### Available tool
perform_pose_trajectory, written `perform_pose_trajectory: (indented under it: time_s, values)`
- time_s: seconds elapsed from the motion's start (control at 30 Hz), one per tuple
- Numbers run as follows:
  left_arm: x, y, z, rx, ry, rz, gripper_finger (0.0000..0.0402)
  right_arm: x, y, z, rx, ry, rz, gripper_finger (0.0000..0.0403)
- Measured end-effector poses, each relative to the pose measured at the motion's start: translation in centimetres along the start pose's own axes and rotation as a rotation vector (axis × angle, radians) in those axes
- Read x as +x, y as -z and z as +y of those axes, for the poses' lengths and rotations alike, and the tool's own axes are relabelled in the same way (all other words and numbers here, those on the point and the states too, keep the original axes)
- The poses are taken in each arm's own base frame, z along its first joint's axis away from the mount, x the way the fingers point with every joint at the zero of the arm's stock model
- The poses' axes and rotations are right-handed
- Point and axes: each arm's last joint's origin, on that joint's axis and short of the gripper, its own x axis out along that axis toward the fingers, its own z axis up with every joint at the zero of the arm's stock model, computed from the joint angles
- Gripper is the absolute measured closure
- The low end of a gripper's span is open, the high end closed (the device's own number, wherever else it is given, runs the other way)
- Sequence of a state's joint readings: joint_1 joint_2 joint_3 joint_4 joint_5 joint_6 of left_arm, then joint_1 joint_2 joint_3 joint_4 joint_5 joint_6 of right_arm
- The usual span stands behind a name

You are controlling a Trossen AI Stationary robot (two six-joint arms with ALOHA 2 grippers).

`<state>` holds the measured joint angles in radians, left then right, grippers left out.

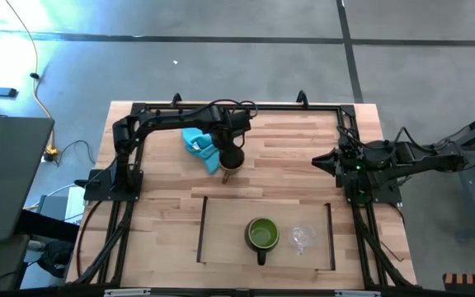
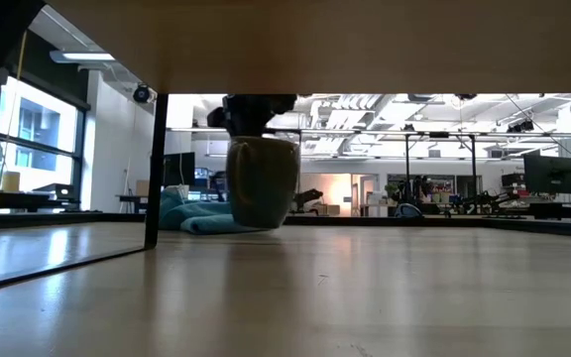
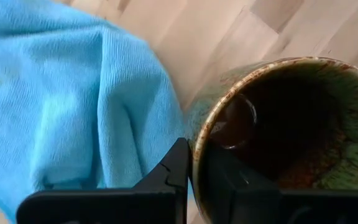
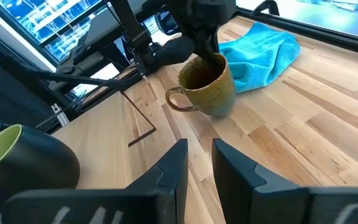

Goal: Stack small to large cups/mugs on shelf
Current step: Put the brown mug on the shelf

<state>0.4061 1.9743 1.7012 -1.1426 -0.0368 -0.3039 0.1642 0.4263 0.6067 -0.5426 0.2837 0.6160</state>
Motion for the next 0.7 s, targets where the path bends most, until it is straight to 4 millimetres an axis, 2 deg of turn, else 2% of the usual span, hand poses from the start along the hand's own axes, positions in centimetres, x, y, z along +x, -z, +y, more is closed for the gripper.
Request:
perform_pose_trajectory:
  time_s: [0.4, 0.7]
  values:
    - [-1.7, 0.7, 0.3, -0.07, 0.014, 0.002, 0.0387, 0.0, 0.0, 0.0, -0.014, -0.002, 0.001, 0.0339]
    - [-4.1, 1.5, 1.3, -0.137, 0.065, -0.004, 0.0387, 0.0, 0.0, 0.0, -0.014, -0.004, 0.002, 0.0339]
